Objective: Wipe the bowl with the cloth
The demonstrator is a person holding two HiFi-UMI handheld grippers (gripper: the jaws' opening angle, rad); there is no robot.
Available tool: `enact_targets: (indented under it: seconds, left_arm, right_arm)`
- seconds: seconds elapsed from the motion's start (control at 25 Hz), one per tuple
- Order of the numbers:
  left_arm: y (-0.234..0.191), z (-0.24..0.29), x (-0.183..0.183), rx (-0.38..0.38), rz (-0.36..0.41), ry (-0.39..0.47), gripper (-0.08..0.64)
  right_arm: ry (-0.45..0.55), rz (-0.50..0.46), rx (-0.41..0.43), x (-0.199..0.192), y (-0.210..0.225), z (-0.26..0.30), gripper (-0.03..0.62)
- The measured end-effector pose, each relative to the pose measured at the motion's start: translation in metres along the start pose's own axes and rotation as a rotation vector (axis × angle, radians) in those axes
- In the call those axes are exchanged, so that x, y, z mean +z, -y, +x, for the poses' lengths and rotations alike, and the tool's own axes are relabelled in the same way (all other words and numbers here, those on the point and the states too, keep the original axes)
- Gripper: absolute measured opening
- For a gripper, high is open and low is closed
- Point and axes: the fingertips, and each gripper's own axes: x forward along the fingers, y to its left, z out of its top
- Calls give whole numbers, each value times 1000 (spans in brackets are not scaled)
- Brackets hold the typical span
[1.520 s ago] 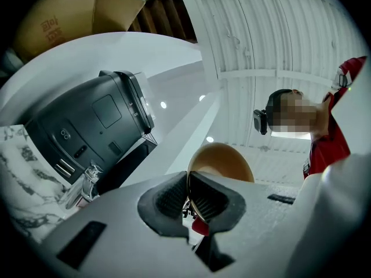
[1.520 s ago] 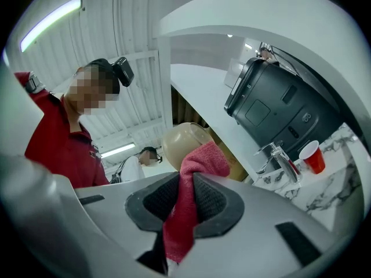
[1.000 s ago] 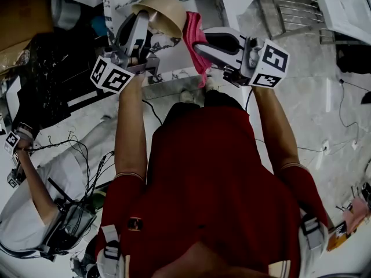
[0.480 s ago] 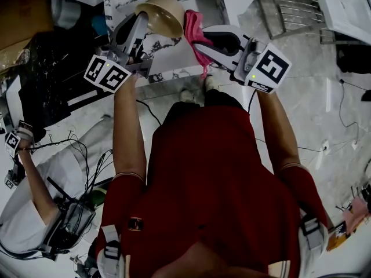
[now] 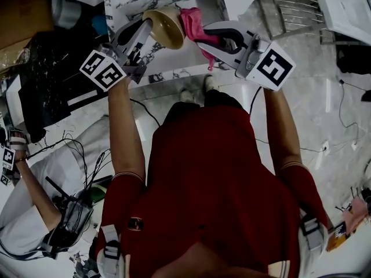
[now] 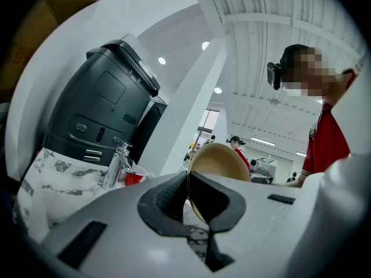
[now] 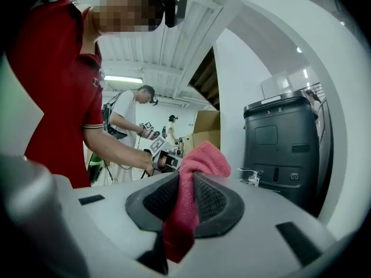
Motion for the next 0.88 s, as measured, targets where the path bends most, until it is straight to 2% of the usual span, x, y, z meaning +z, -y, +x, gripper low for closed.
enact_targets:
  seconds: [0.24, 0.4, 0.64, 0.88]
  left_arm:
    - [20, 3, -14, -143, -2, -99, 20]
    - [36, 6, -22, -233, -2, -128, 20]
    - [53, 7, -27, -335, -5, -147, 20]
    - [76, 6, -30, -467, -7, -181, 20]
  right_arm:
    - [-50, -34, 106, 8, -5, -5, 69]
    - [-55, -38, 152, 14, -6, -7, 69]
    - [-24, 26, 224, 21, -8, -8, 69]
    - [-23, 69, 340, 27, -15, -10, 69]
